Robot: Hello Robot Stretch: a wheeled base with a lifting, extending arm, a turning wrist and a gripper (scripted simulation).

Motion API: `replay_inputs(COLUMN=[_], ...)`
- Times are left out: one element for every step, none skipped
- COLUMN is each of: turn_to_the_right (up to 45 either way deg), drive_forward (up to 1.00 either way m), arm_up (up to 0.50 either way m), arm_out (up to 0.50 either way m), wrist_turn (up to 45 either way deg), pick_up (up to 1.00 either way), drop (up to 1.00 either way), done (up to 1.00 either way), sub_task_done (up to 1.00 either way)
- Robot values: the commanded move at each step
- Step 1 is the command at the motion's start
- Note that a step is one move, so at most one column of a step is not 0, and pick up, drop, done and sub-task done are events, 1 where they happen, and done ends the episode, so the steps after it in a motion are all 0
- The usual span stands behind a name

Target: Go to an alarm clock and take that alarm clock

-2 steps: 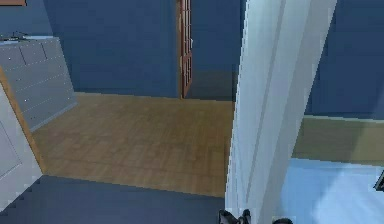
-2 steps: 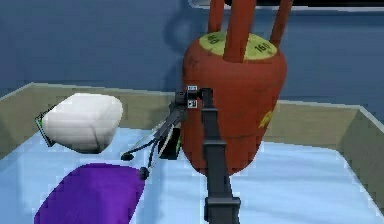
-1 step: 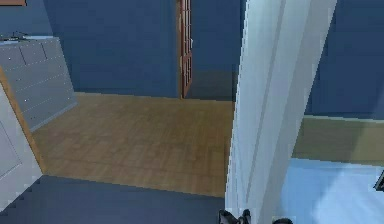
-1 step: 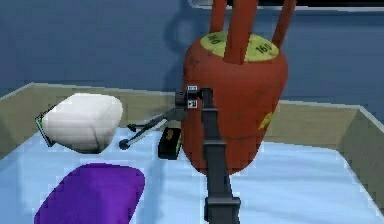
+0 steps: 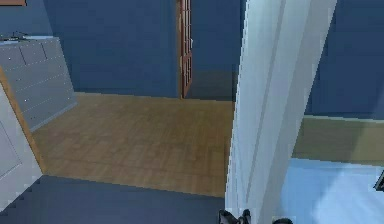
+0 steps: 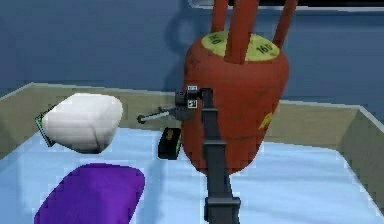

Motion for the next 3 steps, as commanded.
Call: replay_inputs(turn_to_the_right=[0.0,0.0,0.0], drive_forward=[0.00,0.00,0.00], arm_up=[0.00,-0.30,0.00], arm_out=[0.00,0.00,0.00], wrist_turn=[27.0,0.0,0.0], pick_up=[0.00,0.00,1.00], drop=[0.00,0.00,0.00], done=[0.00,0.00,0.00], sub_task_done=[0.00,0.00,0.00])
